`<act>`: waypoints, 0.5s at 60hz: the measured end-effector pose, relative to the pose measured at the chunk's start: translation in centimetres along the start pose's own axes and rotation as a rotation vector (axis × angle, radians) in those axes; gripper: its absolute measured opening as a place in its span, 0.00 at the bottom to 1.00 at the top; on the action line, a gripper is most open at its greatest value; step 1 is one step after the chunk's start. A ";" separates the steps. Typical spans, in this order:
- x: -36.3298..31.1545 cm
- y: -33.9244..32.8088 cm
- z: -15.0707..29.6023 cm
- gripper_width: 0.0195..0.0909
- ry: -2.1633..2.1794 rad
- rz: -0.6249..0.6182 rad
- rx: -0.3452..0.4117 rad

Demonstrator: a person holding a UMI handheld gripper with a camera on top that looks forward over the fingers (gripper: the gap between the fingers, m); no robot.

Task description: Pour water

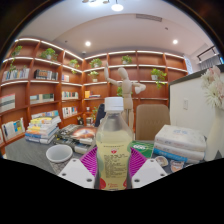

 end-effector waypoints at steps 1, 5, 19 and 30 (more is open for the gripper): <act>-0.2 0.4 -0.6 0.25 -0.002 -0.002 -0.008; -0.6 -0.2 -0.4 0.24 -0.029 -0.001 0.032; -0.5 -0.2 -0.5 0.31 -0.037 -0.033 0.022; -0.5 -1.7 -1.0 0.58 -0.078 -0.066 -0.049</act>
Point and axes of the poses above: the point between the fingertips, and its own axes, seen from behind it with the camera up: x to the right, z up, y forward, the way the camera looks, the point moved 5 cm from there along -y, backward, against the way the camera looks, and after that the axes turned 8 degrees about -y, right-handed, at the moved point
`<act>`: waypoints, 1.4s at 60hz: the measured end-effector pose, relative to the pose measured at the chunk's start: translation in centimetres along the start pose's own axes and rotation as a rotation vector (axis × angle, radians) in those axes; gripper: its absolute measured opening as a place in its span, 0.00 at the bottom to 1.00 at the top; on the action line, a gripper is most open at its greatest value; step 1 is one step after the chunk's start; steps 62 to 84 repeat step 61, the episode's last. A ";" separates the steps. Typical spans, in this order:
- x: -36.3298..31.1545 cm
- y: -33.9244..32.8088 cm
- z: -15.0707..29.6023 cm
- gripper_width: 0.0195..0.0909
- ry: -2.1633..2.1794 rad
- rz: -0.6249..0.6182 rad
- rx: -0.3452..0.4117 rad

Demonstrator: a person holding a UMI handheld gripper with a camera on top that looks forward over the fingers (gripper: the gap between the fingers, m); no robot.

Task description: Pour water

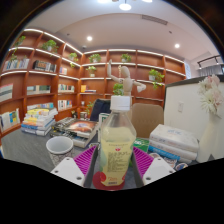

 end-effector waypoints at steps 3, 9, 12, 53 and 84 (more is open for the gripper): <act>0.2 -1.1 -0.2 0.71 -0.012 -0.025 -0.014; 0.2 -4.5 0.0 0.76 -0.012 -0.049 -0.005; 0.5 -6.3 0.1 0.79 -0.008 -0.074 0.002; 4.2 -23.0 1.0 0.78 0.163 -0.228 0.064; 4.5 -23.8 0.6 0.79 0.168 -0.234 0.064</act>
Point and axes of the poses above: the point between the fingertips, and its own axes, seen from behind it with the camera up: x to the right, z up, y forward, the way the camera looks, the point moved 5 cm from there along -y, backward, against the way the camera looks, and after that the axes turned 8 degrees about -y, right-handed, at the moved point
